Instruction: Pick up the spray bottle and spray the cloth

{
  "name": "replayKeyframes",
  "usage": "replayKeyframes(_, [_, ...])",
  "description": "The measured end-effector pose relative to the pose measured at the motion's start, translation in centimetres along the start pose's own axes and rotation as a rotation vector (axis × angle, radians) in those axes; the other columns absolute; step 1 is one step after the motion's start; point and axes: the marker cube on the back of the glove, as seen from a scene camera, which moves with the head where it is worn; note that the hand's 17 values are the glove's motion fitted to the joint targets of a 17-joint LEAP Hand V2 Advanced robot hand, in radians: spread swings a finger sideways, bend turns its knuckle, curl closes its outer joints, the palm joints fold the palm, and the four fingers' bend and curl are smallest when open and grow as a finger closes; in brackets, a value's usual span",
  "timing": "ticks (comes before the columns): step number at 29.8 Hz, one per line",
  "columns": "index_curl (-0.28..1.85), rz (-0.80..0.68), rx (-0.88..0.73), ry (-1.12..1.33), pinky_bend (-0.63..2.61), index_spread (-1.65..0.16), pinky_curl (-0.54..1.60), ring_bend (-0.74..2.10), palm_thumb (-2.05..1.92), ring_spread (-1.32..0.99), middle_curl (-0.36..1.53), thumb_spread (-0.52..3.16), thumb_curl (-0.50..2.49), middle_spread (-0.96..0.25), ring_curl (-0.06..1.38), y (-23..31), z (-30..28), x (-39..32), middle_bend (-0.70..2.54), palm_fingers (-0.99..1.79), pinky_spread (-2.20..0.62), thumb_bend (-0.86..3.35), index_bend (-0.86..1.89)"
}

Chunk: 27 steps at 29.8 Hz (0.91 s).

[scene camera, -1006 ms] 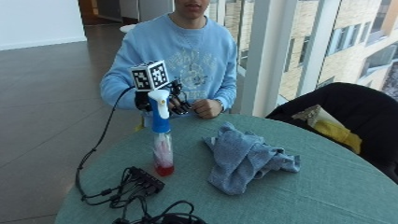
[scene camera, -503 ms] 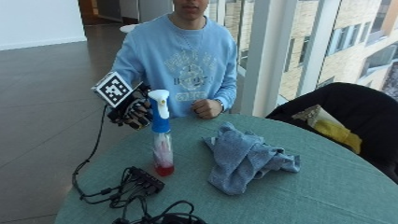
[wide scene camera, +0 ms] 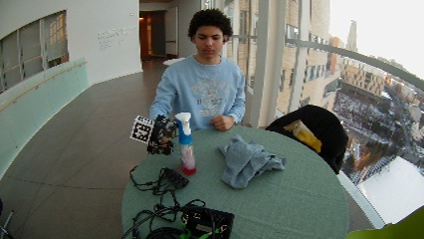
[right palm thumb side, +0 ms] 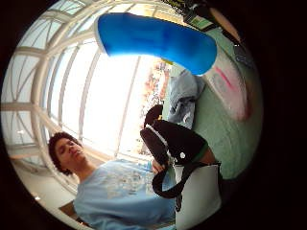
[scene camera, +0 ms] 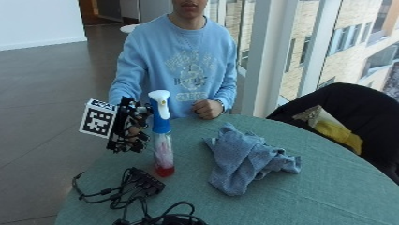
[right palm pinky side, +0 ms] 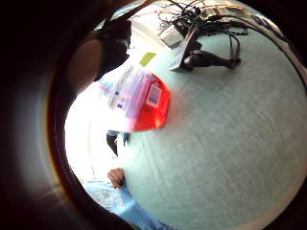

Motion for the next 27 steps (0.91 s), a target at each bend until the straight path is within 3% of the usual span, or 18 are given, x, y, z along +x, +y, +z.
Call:
replayKeyframes(10, [0.26, 0.052, -0.031, -0.092, 0.29, -0.38, 0.34, 0.29, 0.51, -0.01, 0.39, 1.04, 0.26, -0.07, 0.28, -4.3, 3.0, 0.1, 0.26, 0.59, 0.21, -0.02, 0.14])
replayKeyframes(18, [0.26, 0.057, 0.052, -0.114, 0.24, -0.36, 0.33, 0.30, 0.55, -0.02, 0.40, 1.02, 0.27, -0.08, 0.29, -5.1, 4.2, -0.1, 0.28, 0.66, 0.21, -0.02, 0.13])
replayKeyframes(27, [0.32, 0.047, 0.160, -0.045, 0.18, -0.29, 0.30, 0.37, 0.75, -0.05, 0.41, 1.00, 0.33, -0.09, 0.32, -5.8, 4.1, -0.1, 0.29, 1.02, 0.21, 0.05, 0.18])
